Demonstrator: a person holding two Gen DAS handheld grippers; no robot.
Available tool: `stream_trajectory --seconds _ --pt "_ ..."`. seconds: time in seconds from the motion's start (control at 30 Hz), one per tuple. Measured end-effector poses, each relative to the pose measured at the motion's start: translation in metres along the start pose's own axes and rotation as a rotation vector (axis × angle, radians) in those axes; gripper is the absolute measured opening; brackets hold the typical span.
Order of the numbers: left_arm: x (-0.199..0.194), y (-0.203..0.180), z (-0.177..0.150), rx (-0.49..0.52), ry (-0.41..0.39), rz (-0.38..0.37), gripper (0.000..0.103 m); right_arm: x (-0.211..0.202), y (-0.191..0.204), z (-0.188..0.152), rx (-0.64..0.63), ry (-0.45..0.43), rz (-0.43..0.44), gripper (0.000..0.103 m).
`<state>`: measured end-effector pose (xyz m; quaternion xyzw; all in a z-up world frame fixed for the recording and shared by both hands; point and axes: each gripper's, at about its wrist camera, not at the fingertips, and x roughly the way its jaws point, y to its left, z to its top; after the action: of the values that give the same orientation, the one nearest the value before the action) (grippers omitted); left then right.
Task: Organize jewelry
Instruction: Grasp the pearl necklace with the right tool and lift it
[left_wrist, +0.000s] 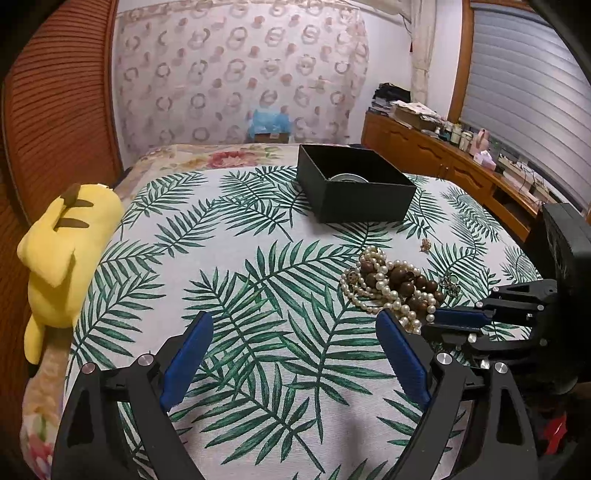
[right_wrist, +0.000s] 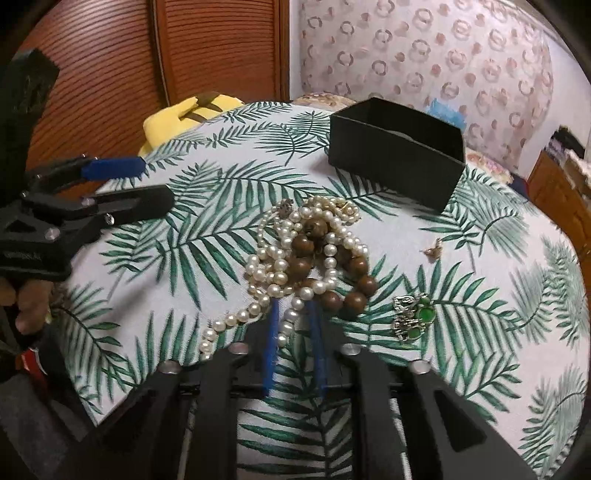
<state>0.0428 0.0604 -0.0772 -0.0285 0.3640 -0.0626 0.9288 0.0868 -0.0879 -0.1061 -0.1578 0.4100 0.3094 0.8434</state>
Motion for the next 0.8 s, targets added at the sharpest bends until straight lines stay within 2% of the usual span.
stream_trajectory --seconds 0.17,0.4,0.57,0.73,0.8 --pt "0.002 0.001 -0.001 -0.009 0.005 -0.018 0.086 -0.015 -0.016 0.004 0.051 -0.035 0.033 0.009" --pt "0.013 -0.005 0.008 0.001 0.01 -0.019 0.086 -0.07 -0.048 0.026 0.08 -0.191 -0.03 0.009" --pt "0.026 -0.009 0.011 0.013 0.031 -0.027 0.086 -0.103 -0.074 0.035 0.118 -0.289 -0.041 0.009" --pt "0.04 -0.016 0.014 0.048 0.073 -0.051 0.086 -0.124 -0.093 0.035 0.141 -0.344 -0.086 0.009" --pt "0.047 -0.021 0.017 0.063 0.095 -0.064 0.078 -0.13 -0.1 0.034 0.145 -0.356 -0.108 0.009"
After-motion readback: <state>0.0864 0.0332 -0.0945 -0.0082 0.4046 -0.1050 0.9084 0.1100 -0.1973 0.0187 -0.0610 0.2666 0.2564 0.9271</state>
